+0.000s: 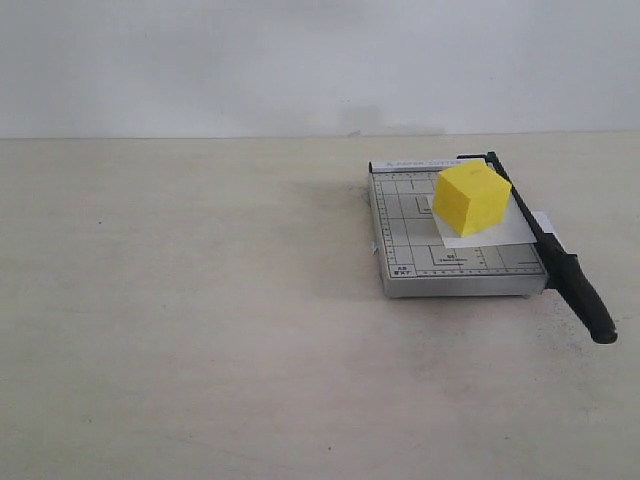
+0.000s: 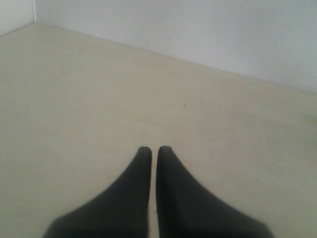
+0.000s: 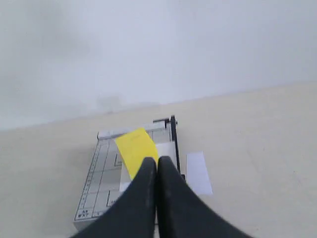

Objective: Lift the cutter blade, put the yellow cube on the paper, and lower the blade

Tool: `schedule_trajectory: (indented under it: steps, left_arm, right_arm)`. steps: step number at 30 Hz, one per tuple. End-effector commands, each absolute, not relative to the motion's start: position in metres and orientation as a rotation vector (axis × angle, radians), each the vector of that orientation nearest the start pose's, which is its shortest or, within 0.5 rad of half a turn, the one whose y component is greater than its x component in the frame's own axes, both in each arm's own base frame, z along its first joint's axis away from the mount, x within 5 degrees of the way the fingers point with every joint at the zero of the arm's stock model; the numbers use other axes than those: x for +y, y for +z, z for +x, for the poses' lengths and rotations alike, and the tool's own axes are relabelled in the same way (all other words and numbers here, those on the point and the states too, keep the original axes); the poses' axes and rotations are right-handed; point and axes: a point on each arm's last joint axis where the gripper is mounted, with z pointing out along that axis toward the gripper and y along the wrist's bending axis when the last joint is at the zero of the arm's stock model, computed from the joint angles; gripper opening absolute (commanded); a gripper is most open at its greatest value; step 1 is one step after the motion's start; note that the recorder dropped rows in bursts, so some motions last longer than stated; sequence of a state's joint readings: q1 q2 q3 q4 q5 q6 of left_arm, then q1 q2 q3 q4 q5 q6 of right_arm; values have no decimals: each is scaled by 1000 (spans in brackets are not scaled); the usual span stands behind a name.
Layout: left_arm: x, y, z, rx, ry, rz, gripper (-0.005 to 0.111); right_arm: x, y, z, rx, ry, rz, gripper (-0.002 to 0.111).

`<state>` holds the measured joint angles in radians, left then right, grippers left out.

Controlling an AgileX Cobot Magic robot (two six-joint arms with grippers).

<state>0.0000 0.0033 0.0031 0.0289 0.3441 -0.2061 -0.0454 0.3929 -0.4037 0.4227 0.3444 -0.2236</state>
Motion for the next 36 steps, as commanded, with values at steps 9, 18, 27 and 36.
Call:
schedule_trajectory:
  steps: [9,18,27,36]
  left_arm:
    - [1,182,54,1818,-114,-161,4]
    - [1,182,54,1818,-114,-161,4]
    - [1,182,54,1818,-114,-161,4]
    - [1,182,54,1818,-114,-161,4]
  right_arm:
    - [2,215,49,1741,21,30,0]
    - [-1,184,54,1805,-40,-5,0]
    - [1,184,54,1801,7,28,0]
    - [1,184,54,1801,7,28,0]
